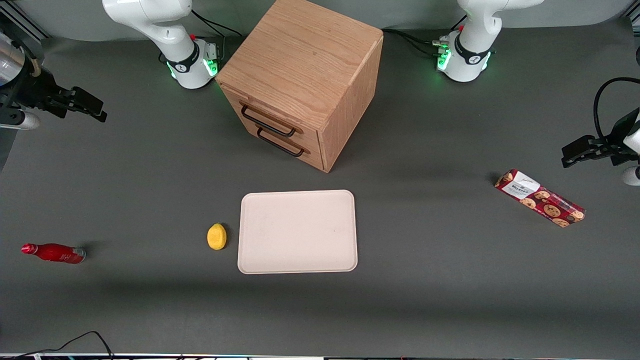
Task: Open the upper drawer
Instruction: 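Move the right gripper toward the wooden cabinet's drawer handles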
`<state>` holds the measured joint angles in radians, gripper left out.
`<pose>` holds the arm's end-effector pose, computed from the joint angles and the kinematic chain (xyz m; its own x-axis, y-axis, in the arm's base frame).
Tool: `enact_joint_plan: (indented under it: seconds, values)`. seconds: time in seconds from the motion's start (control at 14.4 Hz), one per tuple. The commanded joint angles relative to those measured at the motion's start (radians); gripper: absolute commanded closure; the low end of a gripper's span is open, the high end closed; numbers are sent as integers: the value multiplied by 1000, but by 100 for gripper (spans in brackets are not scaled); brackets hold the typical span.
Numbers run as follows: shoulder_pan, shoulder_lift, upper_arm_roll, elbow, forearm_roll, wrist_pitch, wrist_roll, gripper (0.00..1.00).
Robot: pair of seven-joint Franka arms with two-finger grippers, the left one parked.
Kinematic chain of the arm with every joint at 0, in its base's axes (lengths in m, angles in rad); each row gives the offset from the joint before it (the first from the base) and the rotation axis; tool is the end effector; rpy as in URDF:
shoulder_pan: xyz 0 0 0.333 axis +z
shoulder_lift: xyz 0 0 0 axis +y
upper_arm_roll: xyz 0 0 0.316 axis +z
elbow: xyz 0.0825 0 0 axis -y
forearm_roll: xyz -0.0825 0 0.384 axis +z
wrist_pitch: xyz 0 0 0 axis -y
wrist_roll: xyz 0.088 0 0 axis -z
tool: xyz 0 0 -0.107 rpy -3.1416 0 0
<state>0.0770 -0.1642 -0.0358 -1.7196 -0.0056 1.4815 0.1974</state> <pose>0.4920 0.0181 0.6334 0.9852 -0.1553 -0.0725 -0.1546 -0.9879 0.0143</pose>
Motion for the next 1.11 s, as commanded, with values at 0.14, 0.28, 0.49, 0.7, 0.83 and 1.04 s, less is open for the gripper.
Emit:
enact_joint_plan:
  seconds: [0.14,0.28,0.49,0.7,0.83,1.04]
  values:
    - [-3,23,-41,37,-13,-4,-88,0]
    - [4,23,-38,43,-14,-7,-87,0]
    - [-2,20,-33,38,-14,-9,-87,0]
    - [-3,28,-30,40,-46,40,-87,0]
    - [-5,45,-35,52,-56,34,-92,0]
    - [-3,28,-24,54,-62,17,-84,0]
